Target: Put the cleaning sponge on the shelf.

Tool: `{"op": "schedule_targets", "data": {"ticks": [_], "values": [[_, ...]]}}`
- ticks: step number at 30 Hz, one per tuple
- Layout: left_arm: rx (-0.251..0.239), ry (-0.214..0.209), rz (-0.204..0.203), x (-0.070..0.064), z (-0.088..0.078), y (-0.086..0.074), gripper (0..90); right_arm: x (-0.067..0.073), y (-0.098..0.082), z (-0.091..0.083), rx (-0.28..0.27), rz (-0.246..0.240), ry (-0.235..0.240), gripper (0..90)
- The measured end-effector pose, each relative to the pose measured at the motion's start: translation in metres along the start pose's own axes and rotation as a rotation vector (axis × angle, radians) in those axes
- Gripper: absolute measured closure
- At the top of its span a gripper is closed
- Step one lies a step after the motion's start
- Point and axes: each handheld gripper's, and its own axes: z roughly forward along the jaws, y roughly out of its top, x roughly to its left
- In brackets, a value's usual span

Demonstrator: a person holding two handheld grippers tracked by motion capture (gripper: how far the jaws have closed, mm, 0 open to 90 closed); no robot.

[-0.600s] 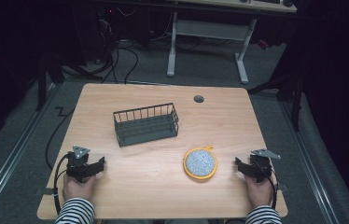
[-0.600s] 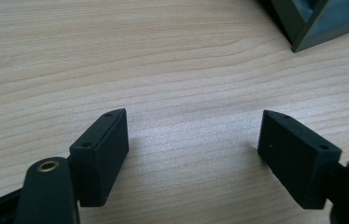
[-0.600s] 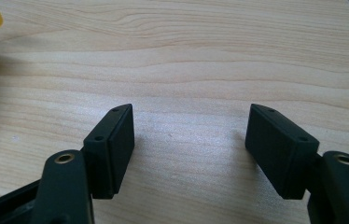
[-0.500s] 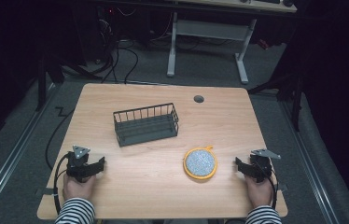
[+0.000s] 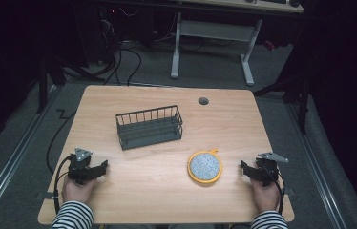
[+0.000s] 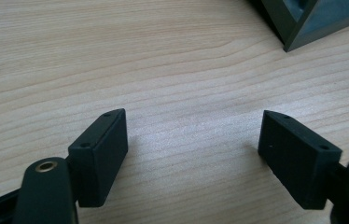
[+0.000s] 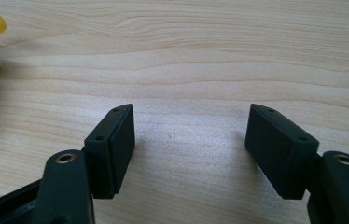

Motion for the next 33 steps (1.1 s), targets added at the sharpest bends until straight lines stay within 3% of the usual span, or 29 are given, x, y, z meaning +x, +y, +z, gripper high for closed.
{"op": "schedule_targets", "data": {"ticks": [6, 11, 16, 18, 33], "values": [[-0.003, -0.014, -0.001, 0.002, 0.000, 0.001, 24.9, 0.000, 0.000, 0.000, 0.001, 0.001, -0.001, 32.9], [0.001, -0.047, -0.055, 0.005, -0.002, 0.002, 25.4, 0.001, 0.000, 0.000, 0.002, -0.012, -0.007, 32.8], [0.020, -0.062, -0.048, 0.004, -0.005, 0.005, 27.9, 0.001, 0.000, 0.000, 0.001, -0.013, -0.006, 32.6], [0.017, -0.104, -0.076, 0.004, -0.009, 0.010, 30.9, 0.001, 0.000, 0.000, 0.002, -0.012, -0.007, 32.6], [0.004, -0.181, -0.052, -0.003, -0.030, 0.053, 34.6, 0.001, 0.000, 0.000, 0.002, -0.013, -0.004, 32.6]]}}
